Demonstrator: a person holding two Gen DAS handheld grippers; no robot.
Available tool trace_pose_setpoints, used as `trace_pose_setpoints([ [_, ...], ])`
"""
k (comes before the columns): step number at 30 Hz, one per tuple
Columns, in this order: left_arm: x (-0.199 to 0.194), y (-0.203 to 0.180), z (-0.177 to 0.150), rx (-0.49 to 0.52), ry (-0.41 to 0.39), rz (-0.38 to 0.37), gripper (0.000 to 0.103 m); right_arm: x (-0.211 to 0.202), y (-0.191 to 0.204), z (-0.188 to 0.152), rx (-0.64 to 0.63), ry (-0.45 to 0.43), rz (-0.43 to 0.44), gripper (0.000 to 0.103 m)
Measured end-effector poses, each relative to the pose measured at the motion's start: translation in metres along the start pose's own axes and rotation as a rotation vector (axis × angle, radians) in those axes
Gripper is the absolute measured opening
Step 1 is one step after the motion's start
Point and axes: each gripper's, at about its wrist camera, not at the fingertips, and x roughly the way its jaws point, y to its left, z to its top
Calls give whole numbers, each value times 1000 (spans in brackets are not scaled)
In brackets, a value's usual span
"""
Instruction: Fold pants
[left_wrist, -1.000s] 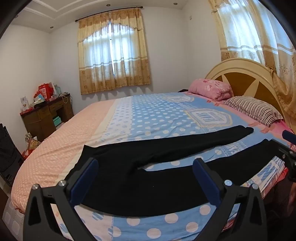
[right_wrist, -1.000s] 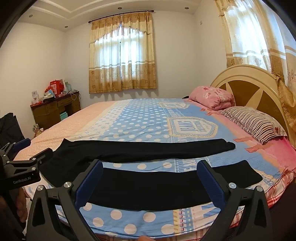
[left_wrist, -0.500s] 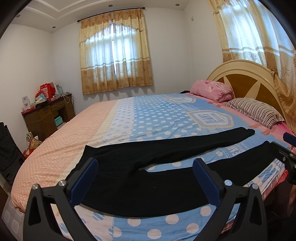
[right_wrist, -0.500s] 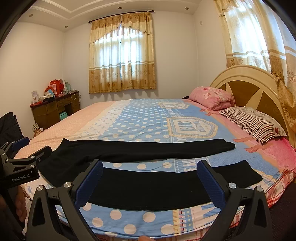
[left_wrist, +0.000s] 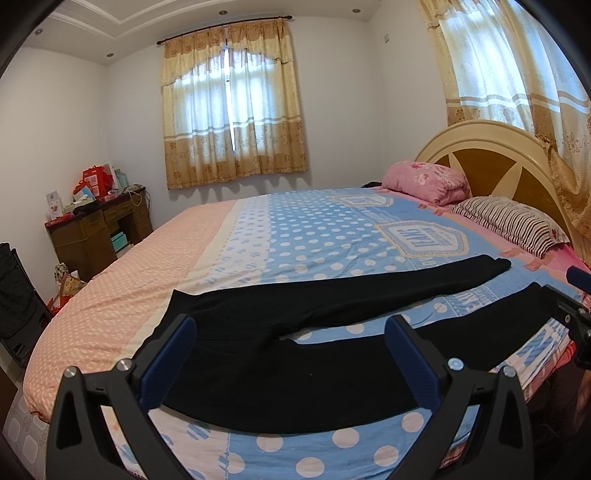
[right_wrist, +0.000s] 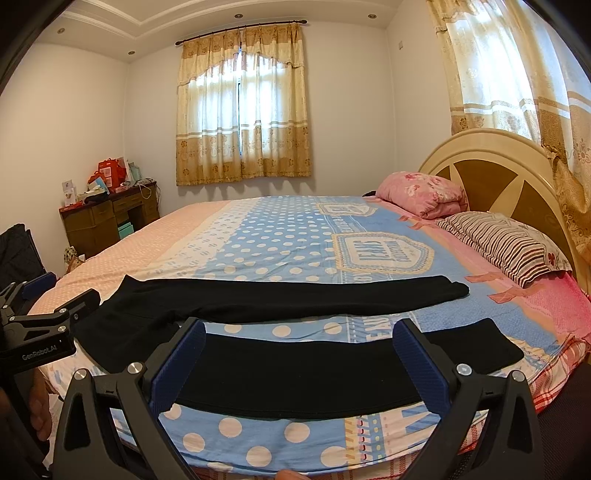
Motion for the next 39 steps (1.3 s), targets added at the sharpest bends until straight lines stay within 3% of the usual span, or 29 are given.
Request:
trace_pose_setpoints([
  [39,-1,0,-1,4,-8,12,103,8,6,-6,-17,29,-7,102],
])
